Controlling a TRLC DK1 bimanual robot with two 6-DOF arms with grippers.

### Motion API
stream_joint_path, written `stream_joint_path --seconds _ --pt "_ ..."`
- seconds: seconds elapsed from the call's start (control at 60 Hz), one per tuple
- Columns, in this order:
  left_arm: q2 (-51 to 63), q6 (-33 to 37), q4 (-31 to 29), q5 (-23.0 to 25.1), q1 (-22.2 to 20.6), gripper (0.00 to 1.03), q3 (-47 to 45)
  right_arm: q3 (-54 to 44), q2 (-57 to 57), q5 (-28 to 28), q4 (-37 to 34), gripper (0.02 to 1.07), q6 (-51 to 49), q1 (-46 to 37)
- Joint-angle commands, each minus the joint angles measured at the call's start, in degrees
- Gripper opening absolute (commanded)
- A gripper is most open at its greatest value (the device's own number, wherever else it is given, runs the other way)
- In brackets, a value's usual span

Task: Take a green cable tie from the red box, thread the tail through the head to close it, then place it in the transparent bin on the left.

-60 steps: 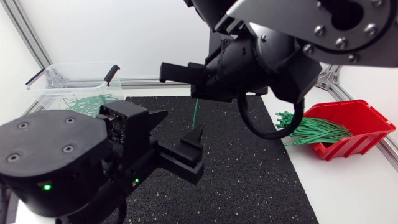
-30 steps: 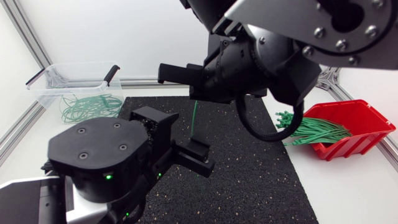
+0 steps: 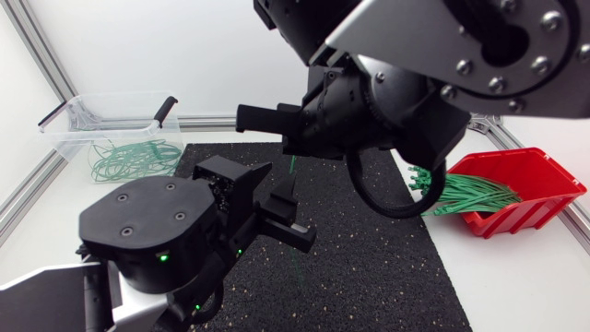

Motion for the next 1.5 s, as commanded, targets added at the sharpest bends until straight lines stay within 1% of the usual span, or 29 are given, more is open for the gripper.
stream_joint_path --seconds 0.0,0.067,0.383,0.517,0.6,0.767,0.9,0.917,0.967,0.983,1.017,1.167,1.25,1.3,1.35,1.417,1.483 --pt "1.36 1.48 1.14 -0.27 0.22 0.38 -1.06 -1.04 0.74 0.7 -0.23 0.08 1.7 0.5" --pt "1.71 1.48 1.49 -0.27 0.22 0.33 -1.06 -1.04 0.74 0.7 -0.23 0.08 1.87 0.67" --pt "1.98 2.01 2.37 -0.36 0.22 0.32 -0.98 -1.04 0.82 0.88 -0.32 0.08 2.05 1.47" --pt "2.15 2.18 2.99 -0.89 0.22 0.17 -0.98 -1.04 0.82 1.76 -0.41 0.08 2.05 1.73" --pt "2.59 2.36 3.69 -1.06 0.22 0.04 -0.98 -1.21 0.82 1.84 -0.41 0.08 2.14 1.73" --pt "3.03 2.8 3.78 -1.06 0.04 0.04 -0.98 -1.48 0.74 1.84 -0.32 0.08 2.05 1.73" --pt "3.03 2.97 3.78 -1.06 -0.04 0.04 -1.15 -2.88 -0.23 1.32 2.76 0.08 0.03 1.64" --pt "3.03 2.89 3.78 -1.06 -0.04 0.04 -1.15 -3.15 -0.32 1.23 3.37 0.1 -0.32 1.64" --pt "2.94 2.89 3.87 -1.06 0.04 0.04 -1.24 -4.2 -0.85 0.7 5.48 0.26 -1.64 1.64" --pt "2.85 2.97 3.87 -1.06 0.04 0.04 -1.33 -4.55 -1.11 0.44 6.1 0.29 -1.73 1.64" --pt "2.77 2.97 3.87 -1.06 0.13 0.04 -1.42 -5.17 -1.37 -0.27 7.15 0.32 -1.99 1.55" --pt "1.98 2.89 3.87 -1.06 0.22 0.04 -2.21 -7.63 -3.57 -1.06 12.78 0.33 -6.39 0.41" --pt "1.71 2.89 3.87 -1.06 0.4 0.04 -2.56 -8.42 -5.06 -2.64 13.57 0.33 -7.53 -0.91" --pt "1.45 2.89 3.87 -0.98 0.75 0.04 -2.82 -9.56 -6.3 -3.96 15.5 0.35 -9.55 -1.61" --pt "1.01 2.97 3.78 -0.71 1.19 0.04 -3.09 -11.15 -7.7 -5.45 18.14 0.41 -10.96 -2.4" --pt "0.31 2.97 3.43 0.78 2.07 0.04 -3.44 -12.11 -8.93 -7.74 18.84 0.42 -12.45 -3.9" --pt "-1.19 2.89 2.28 3.15 3.47 0.04 -3.7 -12.9 -10.25 -11.78 19.02 0.42 -14.91 -6.01"
